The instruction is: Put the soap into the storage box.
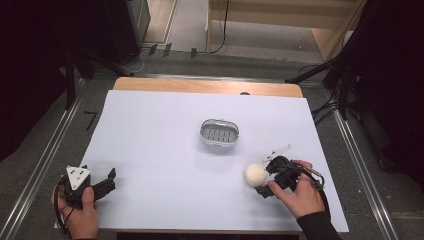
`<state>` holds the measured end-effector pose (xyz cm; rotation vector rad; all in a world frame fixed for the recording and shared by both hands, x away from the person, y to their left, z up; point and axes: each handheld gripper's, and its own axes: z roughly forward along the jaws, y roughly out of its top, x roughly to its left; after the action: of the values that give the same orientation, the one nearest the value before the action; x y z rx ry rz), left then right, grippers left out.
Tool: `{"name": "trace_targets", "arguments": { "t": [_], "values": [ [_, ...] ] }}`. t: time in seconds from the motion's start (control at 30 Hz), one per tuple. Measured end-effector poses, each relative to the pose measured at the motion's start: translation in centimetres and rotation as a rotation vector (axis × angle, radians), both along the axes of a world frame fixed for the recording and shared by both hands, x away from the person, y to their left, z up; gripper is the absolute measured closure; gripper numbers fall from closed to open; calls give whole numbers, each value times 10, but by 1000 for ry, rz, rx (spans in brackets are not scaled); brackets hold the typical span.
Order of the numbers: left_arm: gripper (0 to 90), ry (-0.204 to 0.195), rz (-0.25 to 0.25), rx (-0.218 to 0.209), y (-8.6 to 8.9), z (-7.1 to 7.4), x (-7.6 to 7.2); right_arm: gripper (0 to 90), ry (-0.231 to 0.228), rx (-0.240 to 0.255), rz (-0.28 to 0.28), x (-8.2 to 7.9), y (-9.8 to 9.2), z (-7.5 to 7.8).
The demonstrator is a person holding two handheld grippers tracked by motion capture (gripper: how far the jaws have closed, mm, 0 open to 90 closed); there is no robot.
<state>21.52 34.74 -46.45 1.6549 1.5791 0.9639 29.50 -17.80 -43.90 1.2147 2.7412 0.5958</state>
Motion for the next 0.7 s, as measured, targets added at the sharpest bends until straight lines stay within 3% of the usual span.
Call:
{"name": "trace_targets", "arguments": {
  "t": [0.2,0.37,0.7],
  "values": [
    [142,1,0,-2,0,0,0,55,3,6,3,3,10,-1],
    [141,3,-1,-2,0,0,0,132,-1,2,2,5,14,-2],
    [142,3,-1,-3,0,0,0,137,-6,-14,2,9,26,-1]
  ]
}}
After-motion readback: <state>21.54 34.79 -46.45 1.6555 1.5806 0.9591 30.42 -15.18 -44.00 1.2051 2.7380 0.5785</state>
